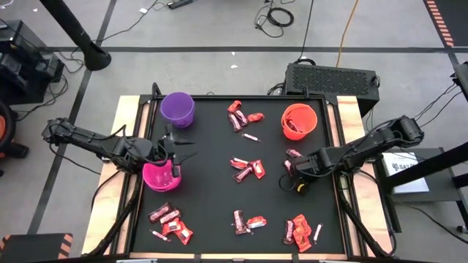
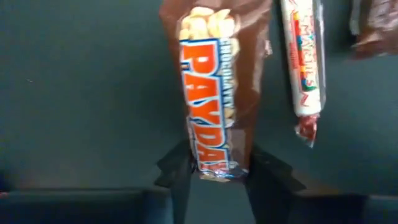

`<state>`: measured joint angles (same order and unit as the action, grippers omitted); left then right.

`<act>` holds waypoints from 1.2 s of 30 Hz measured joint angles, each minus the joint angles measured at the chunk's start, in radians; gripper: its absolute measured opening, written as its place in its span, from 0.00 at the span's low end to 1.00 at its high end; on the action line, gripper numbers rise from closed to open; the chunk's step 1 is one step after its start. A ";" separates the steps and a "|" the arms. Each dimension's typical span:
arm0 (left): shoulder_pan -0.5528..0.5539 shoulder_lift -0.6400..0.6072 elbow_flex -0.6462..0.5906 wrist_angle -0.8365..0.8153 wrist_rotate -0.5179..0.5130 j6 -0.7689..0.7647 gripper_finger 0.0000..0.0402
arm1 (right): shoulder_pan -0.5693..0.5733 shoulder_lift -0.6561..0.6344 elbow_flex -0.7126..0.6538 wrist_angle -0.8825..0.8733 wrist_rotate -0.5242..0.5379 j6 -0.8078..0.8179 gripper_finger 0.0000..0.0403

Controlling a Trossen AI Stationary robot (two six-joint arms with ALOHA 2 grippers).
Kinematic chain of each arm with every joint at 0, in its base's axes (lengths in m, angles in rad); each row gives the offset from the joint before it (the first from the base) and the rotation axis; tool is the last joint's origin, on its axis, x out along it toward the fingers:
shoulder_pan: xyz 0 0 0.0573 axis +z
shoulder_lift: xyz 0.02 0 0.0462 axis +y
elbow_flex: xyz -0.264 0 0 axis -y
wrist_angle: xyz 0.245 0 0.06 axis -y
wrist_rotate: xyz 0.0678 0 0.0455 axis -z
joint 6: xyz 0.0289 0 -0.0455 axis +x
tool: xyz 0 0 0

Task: Sort candy by brand, put in halloween buckets
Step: Put the brown candy into the orange bucket

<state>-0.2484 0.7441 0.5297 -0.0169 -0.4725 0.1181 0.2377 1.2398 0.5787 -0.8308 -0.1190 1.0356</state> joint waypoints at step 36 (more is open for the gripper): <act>-0.001 0.000 0.000 0.016 0.000 -0.008 0.44 | -0.478 -0.002 0.569 -0.338 0.565 -0.727 0.20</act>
<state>-0.2493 0.7441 0.5297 -0.0013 -0.4725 0.1101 -0.2402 1.2381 1.1477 -1.1684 0.4461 0.3087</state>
